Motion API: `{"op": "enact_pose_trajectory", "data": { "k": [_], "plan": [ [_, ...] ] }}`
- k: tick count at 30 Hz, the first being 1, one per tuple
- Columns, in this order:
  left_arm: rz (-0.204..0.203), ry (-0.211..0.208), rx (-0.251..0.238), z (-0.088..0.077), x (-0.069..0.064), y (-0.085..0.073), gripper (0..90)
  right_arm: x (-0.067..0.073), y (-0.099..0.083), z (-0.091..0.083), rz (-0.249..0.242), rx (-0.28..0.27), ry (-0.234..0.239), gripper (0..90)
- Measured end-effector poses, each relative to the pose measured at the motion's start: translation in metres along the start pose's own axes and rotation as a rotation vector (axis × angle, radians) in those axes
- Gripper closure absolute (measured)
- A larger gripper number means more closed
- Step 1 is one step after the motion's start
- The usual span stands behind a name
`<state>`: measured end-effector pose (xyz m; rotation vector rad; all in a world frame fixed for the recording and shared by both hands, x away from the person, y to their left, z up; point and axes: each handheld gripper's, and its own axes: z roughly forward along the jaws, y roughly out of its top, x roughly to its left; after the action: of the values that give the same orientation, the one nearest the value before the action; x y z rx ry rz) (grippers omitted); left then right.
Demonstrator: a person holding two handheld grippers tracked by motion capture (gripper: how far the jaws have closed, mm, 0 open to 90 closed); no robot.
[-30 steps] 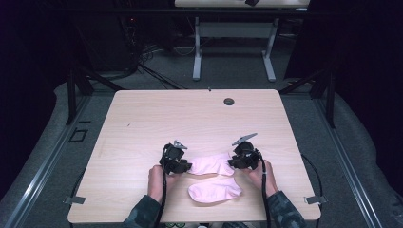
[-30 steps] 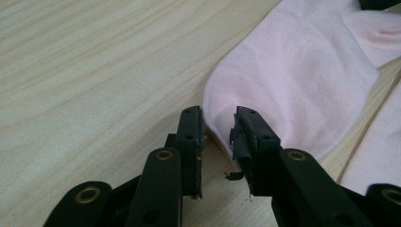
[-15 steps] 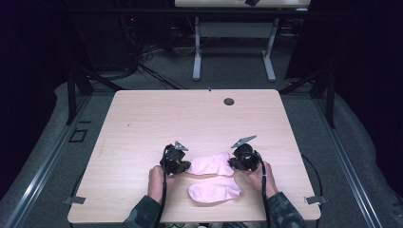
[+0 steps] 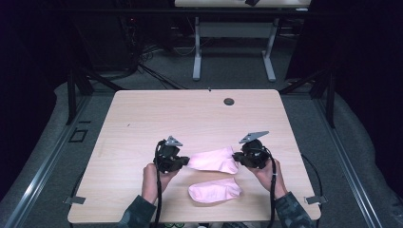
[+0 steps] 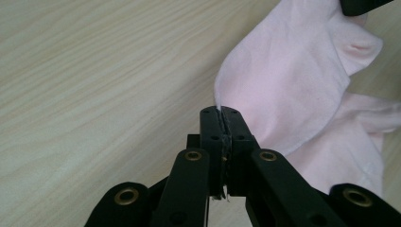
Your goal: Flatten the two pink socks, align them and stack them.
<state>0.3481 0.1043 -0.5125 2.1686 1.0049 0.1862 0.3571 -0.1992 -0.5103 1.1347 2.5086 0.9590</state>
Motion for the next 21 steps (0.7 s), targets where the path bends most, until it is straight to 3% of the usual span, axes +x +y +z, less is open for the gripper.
{"op": "enact_pose_trajectory", "data": {
  "k": [6,9,12,18,21],
  "plan": [
    [0.014,-0.026,-0.021,-0.016,-0.012,-0.003,88.5,0.010,-0.002,-0.023,-0.015,-0.010,0.008,84.7],
    [0.002,-0.052,-0.031,-0.021,-0.017,-0.007,88.5,0.015,-0.006,-0.033,-0.026,-0.002,0.006,84.7],
    [0.003,-0.082,-0.014,-0.024,-0.021,-0.013,88.3,0.020,-0.011,-0.041,-0.029,0.009,0.015,84.6],
    [-0.010,-0.131,0.024,-0.020,-0.029,-0.031,88.3,0.022,-0.025,-0.043,-0.011,0.041,0.095,84.5],
    [-0.007,-0.137,0.046,-0.017,-0.031,-0.039,88.2,0.025,-0.033,-0.037,-0.008,0.076,0.122,84.4]
  ]
}}
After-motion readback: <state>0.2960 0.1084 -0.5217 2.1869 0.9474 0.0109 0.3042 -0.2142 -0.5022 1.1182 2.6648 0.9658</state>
